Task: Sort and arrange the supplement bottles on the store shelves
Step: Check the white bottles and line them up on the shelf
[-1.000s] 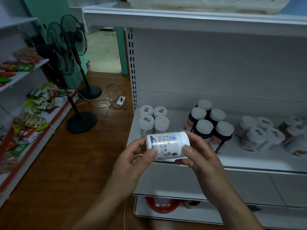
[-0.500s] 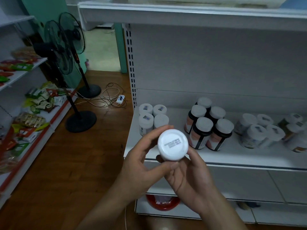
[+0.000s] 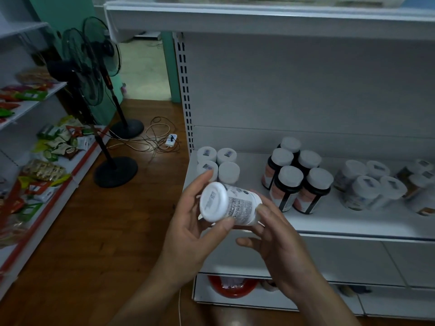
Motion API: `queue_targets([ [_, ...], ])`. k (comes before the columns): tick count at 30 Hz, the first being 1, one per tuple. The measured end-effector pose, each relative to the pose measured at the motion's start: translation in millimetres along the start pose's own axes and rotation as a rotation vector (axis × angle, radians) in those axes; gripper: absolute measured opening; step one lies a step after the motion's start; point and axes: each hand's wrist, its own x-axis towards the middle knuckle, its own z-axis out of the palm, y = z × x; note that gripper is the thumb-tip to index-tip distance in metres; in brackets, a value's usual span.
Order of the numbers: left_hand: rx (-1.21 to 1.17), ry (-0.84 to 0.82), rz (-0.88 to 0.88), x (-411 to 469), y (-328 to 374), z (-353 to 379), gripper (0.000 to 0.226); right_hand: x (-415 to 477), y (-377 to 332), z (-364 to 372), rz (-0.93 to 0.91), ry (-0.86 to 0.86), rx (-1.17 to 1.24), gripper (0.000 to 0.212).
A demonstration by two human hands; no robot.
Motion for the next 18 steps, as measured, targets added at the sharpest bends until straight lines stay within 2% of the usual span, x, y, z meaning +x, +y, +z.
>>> queue_targets([
  [6,0.013,0.078,-0.163,1,1,-1,0.049,3,0,-3,-0.123,0.033,-0.138,0.045],
  [10,0.024,-0.039,-0.183,-3,-2,-11,0.074,7,1,-5,-0.104,0.093,-0.186,0.046],
  [12,0.055,-0.047,-0.171,-2,-1,-14,0.066,7,0,-4,-0.12,0.096,-0.225,0.044],
  [15,0.016,0.029,-0.202,3,1,-15,0.048,5,-3,0,-0.186,0.1,-0.313,0.04],
  [18,-0.001,0.066,-0.241,3,1,-19,0.045,6,-3,6,-0.226,0.105,-0.378,0.041],
])
